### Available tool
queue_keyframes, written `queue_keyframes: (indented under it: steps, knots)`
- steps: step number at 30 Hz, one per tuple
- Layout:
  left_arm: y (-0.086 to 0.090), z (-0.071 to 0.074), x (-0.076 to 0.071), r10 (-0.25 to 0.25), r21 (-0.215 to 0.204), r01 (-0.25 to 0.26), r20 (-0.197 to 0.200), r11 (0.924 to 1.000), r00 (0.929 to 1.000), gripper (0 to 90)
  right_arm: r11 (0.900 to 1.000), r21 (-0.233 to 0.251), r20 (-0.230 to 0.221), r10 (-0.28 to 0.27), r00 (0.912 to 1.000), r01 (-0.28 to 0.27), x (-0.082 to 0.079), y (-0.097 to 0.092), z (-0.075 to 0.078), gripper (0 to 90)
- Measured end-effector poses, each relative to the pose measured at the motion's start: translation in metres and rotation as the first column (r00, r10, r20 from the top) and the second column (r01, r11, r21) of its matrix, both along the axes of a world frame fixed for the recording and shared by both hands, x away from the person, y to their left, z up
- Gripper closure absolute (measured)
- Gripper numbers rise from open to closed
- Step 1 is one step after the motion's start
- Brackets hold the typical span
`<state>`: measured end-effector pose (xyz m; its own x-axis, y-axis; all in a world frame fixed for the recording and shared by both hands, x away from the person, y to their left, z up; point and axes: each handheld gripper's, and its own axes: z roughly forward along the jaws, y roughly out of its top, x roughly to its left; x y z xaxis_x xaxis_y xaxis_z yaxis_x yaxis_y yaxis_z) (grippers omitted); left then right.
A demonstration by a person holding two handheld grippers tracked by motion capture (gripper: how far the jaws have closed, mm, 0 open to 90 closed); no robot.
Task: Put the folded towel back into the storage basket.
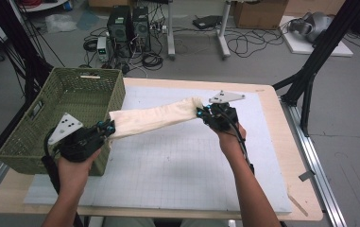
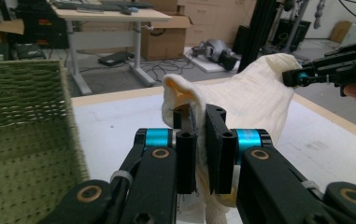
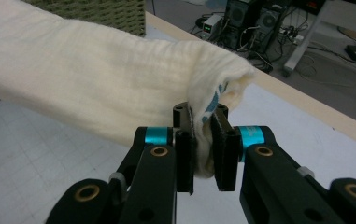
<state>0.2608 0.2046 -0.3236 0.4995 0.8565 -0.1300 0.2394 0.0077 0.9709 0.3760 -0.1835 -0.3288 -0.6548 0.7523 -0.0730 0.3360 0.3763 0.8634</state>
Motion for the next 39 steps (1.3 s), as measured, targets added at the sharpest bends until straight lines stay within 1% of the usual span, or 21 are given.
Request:
queue_keyframes:
  steps: [1,6,12,16,20,28,30,33,37,39]
  knots:
    - [0.003,0.000,-0.001,0.007,-0.002,-0.007,0.001,1.0000,1.0000,83.1,1.0000,-0.001,0.007,0.005,1.0000,-0.005,0.002,0.004,0.001,82.0]
    - [0.015,0.002,-0.007,0.041,-0.006,-0.041,0.005,0.9992,0.9992,83.1,0.9993,-0.011,0.012,0.036,0.9993,-0.036,0.011,0.022,0.007,81.9]
    - [0.031,0.006,-0.013,0.083,-0.014,-0.083,0.016,0.9965,0.9964,83.1,0.9971,-0.017,0.024,0.074,0.9970,-0.074,0.021,0.044,0.015,82.0]
    - [0.042,0.007,-0.017,0.114,-0.010,-0.114,0.020,0.9934,0.9932,83.1,0.9945,-0.023,0.025,0.102,0.9944,-0.102,0.029,0.060,0.019,81.9]
    - [0.053,0.007,-0.021,0.146,-0.020,-0.145,0.018,0.9892,0.9892,83.1,0.9914,-0.028,0.029,0.128,0.9913,-0.128,0.037,0.078,0.022,82.0]
    - [0.072,0.005,-0.030,0.204,-0.028,-0.204,0.012,0.9786,0.9788,83.1,0.9839,-0.046,0.028,0.174,0.9843,-0.173,0.047,0.110,0.023,81.9]
    - [0.078,0.005,-0.032,0.218,-0.027,-0.217,0.011,0.9757,0.9759,83.1,0.9819,-0.049,0.035,0.185,0.9822,-0.183,0.049,0.117,0.025,81.9]
    - [0.085,0.005,-0.035,0.241,-0.033,-0.240,0.010,0.9702,0.9706,83.1,0.9796,-0.041,0.031,0.198,0.9797,-0.197,0.053,0.129,0.026,81.9]
    - [0.094,0.005,-0.041,0.269,-0.035,-0.268,0.013,0.9627,0.9631,83.1,0.9728,-0.052,0.034,0.228,0.9732,-0.226,0.058,0.146,0.027,81.9]
    - [0.099,0.005,-0.043,0.283,-0.040,-0.282,0.012,0.9585,0.9590,83.1,0.9715,-0.049,0.035,0.234,0.9717,-0.232,0.059,0.154,0.028,81.9]
